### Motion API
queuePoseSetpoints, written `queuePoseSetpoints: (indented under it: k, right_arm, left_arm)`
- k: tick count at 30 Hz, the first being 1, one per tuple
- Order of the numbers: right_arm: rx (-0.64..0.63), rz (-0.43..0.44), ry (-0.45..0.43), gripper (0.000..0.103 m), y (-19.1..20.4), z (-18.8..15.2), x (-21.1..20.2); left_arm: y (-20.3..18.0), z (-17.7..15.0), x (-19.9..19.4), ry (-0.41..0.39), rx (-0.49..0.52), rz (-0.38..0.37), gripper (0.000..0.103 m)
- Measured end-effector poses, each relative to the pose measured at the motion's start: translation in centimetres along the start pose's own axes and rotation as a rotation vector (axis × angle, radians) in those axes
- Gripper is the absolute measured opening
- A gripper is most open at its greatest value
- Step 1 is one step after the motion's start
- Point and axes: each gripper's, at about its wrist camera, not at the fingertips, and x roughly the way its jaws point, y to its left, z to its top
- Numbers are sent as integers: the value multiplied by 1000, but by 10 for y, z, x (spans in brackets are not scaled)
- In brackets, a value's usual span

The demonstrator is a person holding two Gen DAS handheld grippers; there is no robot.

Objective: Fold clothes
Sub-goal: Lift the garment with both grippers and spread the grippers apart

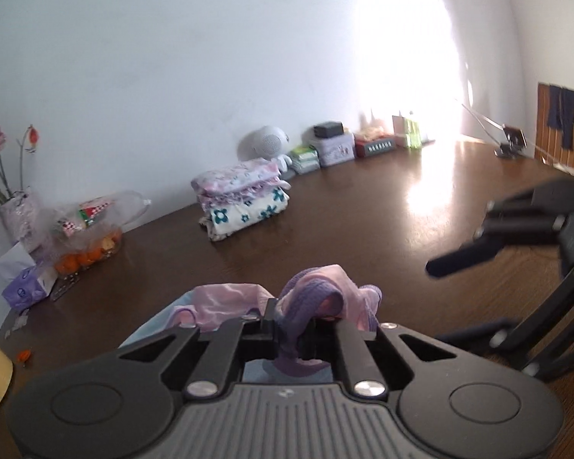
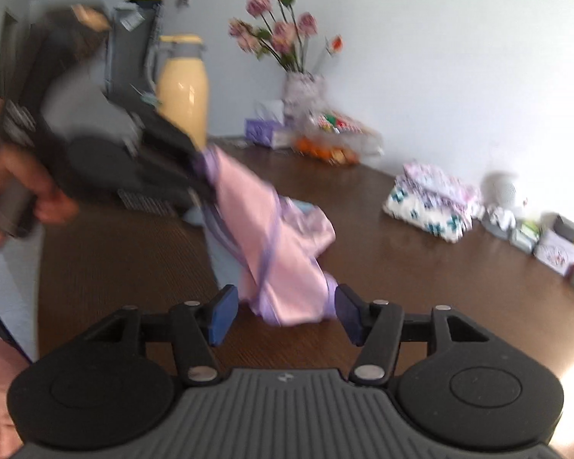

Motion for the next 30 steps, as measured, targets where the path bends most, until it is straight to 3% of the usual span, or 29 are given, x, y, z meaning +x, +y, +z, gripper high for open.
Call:
queuePoseSetpoints:
  k: [6,7,8,10,15,18,21,25,28,30]
  right_arm:
    - [17,-60,-10,59,18,7,43]
    - [14,-89,-19,50,19,10,50]
    - [16,-113,-30,31,18,14,55]
    - [46,-136,-48,5,9,25,61]
    - [173,-170,-145,2,-38,66,44]
    - [211,-195,-224,2,-58,95,24]
    - [213,-197,-271,2,-67,115,8]
    - [196,-184,-276,2,-61,118,1]
    - [183,-175,-279,2,-57,120,-4]
    - [174,-168,-282,2,-54,121,-7]
  left_arm:
    - [-9,10,-33,-98,-13,21,7]
    - [-10,11,-37,-109,-9,27,8]
    - [-10,11,-41,-118,-4,36,8]
    - [-9,8,-43,-118,12,87,9]
    - [6,-2,-30,-65,-6,185,19]
    - [15,-7,-20,-26,-25,237,20]
    - [14,-7,-14,-21,-51,187,23]
    - [5,-2,-18,-66,-81,53,44]
    - [-4,7,-24,-111,-73,-4,47]
    - [-6,13,-25,-122,-109,-80,48]
